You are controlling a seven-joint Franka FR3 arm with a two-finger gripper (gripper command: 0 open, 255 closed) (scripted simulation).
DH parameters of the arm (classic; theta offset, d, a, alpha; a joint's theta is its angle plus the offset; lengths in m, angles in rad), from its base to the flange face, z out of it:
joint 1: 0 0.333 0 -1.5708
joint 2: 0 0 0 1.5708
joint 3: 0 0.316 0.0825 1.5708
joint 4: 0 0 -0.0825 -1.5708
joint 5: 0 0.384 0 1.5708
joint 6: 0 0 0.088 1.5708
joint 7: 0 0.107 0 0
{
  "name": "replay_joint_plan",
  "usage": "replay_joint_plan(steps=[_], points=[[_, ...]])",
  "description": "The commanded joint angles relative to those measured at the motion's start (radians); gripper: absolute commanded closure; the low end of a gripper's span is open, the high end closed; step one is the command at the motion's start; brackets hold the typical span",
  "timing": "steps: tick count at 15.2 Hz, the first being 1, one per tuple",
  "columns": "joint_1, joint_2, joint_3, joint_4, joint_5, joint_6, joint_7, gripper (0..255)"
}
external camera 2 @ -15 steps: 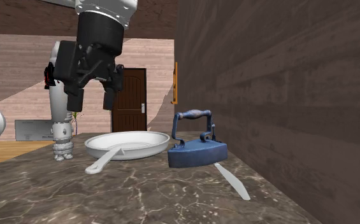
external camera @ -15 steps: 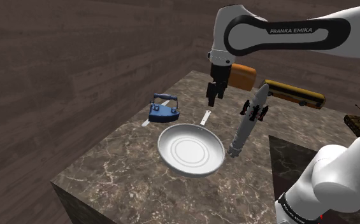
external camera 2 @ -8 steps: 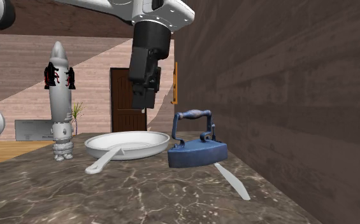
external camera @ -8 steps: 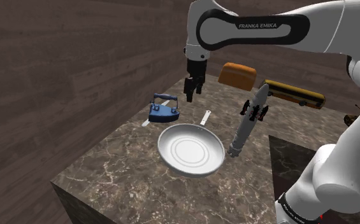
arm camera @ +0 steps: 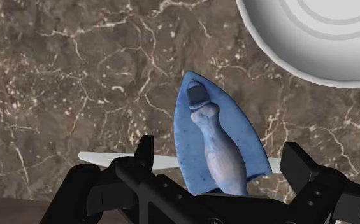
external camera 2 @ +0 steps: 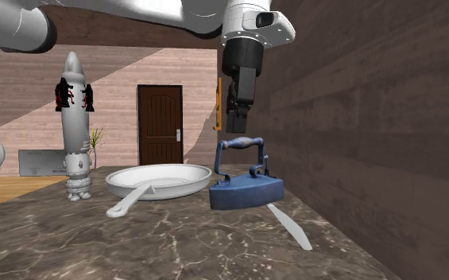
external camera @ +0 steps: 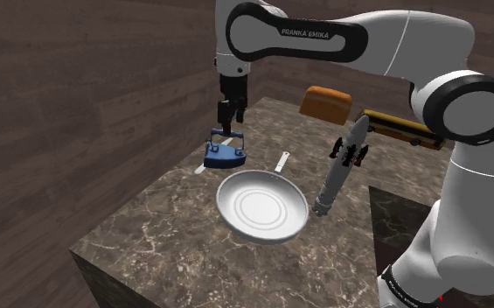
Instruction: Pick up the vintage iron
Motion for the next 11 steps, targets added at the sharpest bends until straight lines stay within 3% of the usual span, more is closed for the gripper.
replay_joint_plan(steps=[1, 4, 11], points=[[0.029, 0.105, 0.010, 0.155, -0.022, -0.049, -0.003, 0], [0.077, 0.257, 0.016, 0.396, -0.053, -0.135, -0.016, 0], [0.061, 0.212, 0.017, 0.227, -0.045, -0.011, -0.009, 0]])
